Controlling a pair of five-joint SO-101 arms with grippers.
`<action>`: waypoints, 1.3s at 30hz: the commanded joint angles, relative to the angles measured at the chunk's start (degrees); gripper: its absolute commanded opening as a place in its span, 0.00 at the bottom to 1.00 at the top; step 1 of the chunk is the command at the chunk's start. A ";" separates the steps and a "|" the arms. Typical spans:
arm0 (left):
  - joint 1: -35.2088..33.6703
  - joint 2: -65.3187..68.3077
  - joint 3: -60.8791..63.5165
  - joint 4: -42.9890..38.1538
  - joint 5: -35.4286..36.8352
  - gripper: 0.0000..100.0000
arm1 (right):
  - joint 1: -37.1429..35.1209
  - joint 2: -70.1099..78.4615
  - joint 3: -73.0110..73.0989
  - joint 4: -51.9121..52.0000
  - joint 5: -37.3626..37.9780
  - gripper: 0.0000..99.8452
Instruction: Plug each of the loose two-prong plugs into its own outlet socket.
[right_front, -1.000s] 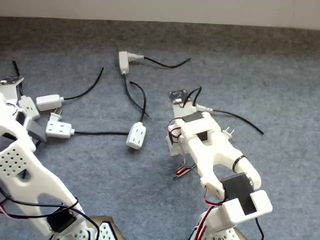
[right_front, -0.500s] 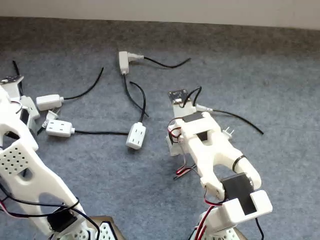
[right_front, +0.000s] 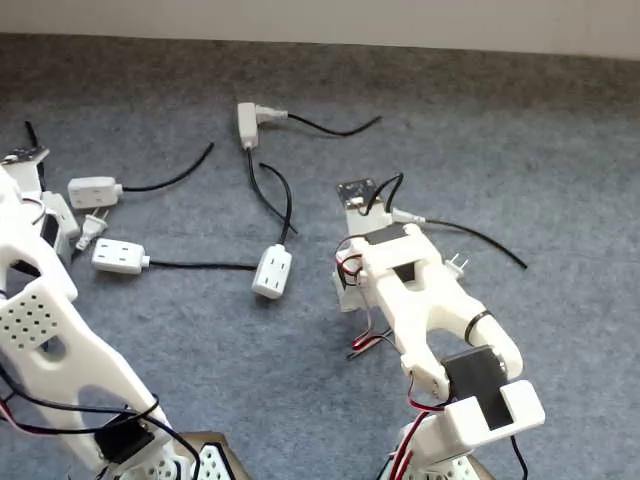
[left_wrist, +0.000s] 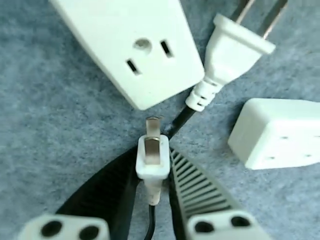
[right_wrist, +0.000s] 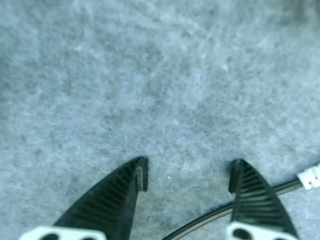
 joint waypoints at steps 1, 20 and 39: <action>1.27 -9.80 -1.10 0.88 0.35 0.01 | 0.57 -0.22 0.22 -2.33 0.70 0.25; 8.40 -27.82 2.86 0.88 0.53 0.01 | 0.57 -0.22 0.22 -2.42 0.70 0.25; 30.02 -84.97 77.76 -41.58 18.90 0.01 | 0.57 -0.22 0.22 -2.42 0.70 0.25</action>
